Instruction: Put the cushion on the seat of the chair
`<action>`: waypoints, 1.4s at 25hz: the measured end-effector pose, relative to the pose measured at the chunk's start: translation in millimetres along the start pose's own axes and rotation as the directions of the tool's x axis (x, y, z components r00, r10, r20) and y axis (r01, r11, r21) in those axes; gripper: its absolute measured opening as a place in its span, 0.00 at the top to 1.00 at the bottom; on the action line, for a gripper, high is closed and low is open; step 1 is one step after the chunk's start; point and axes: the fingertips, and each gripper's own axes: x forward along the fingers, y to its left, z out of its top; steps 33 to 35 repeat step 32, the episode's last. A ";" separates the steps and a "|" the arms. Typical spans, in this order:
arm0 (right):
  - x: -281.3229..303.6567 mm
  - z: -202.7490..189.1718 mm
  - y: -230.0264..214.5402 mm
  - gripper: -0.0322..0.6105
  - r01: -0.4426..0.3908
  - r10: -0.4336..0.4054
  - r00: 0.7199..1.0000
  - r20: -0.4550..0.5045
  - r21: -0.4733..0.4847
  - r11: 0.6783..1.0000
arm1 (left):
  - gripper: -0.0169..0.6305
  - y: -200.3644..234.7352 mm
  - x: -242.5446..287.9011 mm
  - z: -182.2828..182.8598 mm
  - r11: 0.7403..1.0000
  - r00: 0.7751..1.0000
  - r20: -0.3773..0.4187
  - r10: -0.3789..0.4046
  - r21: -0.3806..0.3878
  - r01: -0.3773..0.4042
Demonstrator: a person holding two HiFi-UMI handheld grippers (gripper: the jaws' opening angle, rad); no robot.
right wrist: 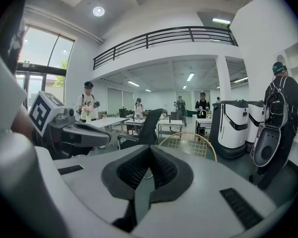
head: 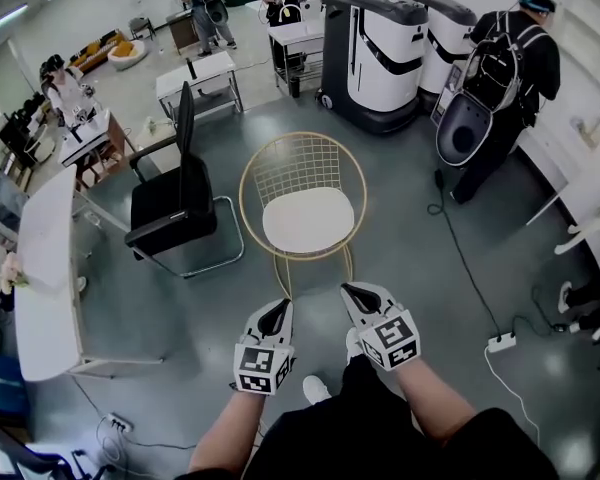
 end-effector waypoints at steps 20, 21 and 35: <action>0.9 6.5 8.3 0.93 0.002 -0.002 1.000 0.012 -0.004 1.000 | 0.95 1.8 -3.6 4.8 1.000 1.000 0.010 -0.014 0.007 0.014; -0.2 7.1 8.5 0.93 0.001 -0.001 1.000 0.013 -0.004 1.000 | 0.95 1.0 -4.5 5.0 1.000 1.000 0.009 -0.013 0.006 0.013; 0.9 8.2 9.0 0.93 -0.007 0.008 1.000 0.014 -0.006 1.000 | 0.95 -0.1 -5.5 3.8 1.000 1.000 0.004 -0.009 0.003 0.009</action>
